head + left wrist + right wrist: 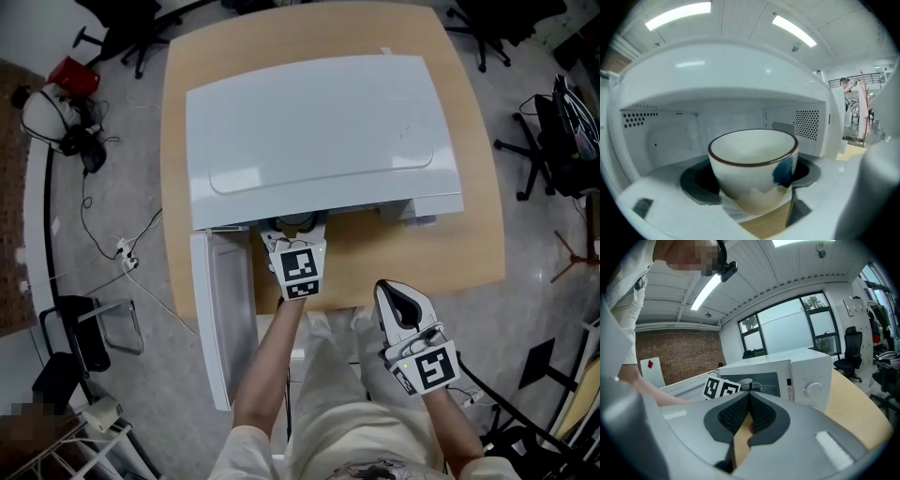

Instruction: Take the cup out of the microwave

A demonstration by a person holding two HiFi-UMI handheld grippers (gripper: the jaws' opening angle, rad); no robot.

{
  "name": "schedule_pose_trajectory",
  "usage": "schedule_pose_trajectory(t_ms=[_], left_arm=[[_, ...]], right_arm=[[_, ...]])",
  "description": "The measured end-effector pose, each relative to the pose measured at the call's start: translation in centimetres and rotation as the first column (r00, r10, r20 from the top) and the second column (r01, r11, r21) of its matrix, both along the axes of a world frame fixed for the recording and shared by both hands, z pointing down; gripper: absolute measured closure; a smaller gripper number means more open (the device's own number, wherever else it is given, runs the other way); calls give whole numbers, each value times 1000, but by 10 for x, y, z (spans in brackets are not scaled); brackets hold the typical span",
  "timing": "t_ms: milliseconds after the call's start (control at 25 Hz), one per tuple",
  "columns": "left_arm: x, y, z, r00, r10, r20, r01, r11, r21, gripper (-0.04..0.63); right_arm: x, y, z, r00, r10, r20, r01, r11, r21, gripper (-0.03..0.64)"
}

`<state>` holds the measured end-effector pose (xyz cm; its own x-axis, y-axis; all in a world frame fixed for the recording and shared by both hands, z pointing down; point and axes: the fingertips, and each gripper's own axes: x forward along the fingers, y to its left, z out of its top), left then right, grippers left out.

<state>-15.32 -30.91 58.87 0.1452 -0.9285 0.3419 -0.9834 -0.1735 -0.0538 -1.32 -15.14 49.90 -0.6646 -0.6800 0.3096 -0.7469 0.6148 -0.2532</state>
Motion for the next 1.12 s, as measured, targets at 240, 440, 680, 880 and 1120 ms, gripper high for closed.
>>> schedule_pose_trajectory(t_ms=[240,440,680,880,1120], left_arm=[[16,48,-29,1000,13,1,-13,1000,-13,192],[29,89,-55,1000,15,-4,-15,1000,-23,192],[38,142,-93,1000,13,-11,-14,1000,-21,192],[45,177,-109,999,-1,-40,-1,999,-34,192],[55,204,-126,999,7,-35,-8,1000,-27,192]], right_arm=[[2,7,-18,1000,5,-6,-5,1000,31,611],[8,10,-31,1000,8,8,-8,998,59,611],[9,19,-47,1000,5,16,-7,996,90,611],[9,27,-52,1000,-16,-1,16,994,111,611],[14,36,-60,1000,-28,-8,29,991,132,611]])
